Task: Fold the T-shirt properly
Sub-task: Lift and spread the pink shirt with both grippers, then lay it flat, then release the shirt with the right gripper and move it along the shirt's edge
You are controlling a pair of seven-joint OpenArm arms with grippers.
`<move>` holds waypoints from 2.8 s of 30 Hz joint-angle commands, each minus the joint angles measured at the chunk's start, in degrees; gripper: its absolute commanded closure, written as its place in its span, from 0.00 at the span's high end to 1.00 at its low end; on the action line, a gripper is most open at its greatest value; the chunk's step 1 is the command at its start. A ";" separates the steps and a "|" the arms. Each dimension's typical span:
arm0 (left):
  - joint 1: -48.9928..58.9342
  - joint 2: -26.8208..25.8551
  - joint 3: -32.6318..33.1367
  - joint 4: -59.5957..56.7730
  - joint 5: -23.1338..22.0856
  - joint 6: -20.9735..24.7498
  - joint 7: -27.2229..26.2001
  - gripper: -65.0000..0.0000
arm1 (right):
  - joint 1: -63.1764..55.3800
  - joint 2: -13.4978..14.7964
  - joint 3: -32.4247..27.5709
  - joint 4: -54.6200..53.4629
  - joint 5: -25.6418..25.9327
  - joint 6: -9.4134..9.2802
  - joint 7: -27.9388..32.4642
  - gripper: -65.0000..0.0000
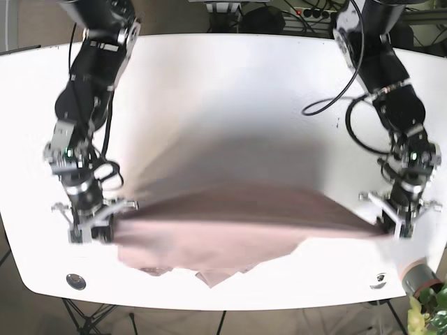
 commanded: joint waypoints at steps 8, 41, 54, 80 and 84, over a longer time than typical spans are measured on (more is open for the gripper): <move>13.55 -1.23 -9.09 4.48 0.76 -6.30 -0.96 0.00 | -16.76 -6.80 4.59 8.77 0.12 -0.13 2.69 0.03; 29.63 -4.13 -23.25 3.16 1.03 -11.18 -1.13 0.00 | -43.05 -13.12 6.61 9.29 10.67 -0.48 7.35 0.16; 29.46 -4.13 -23.69 3.16 1.03 -11.18 -1.13 0.00 | -38.74 -11.89 7.75 10.26 10.49 -0.48 7.09 0.72; 27.79 -3.95 -23.60 3.07 1.11 -11.18 -1.13 0.00 | -9.47 -2.84 1.68 -20.07 10.49 -0.57 2.52 0.70; 26.73 -4.04 -23.60 3.07 1.11 -11.18 -1.13 0.00 | -9.11 -2.93 1.60 -21.74 10.58 -0.57 2.61 0.50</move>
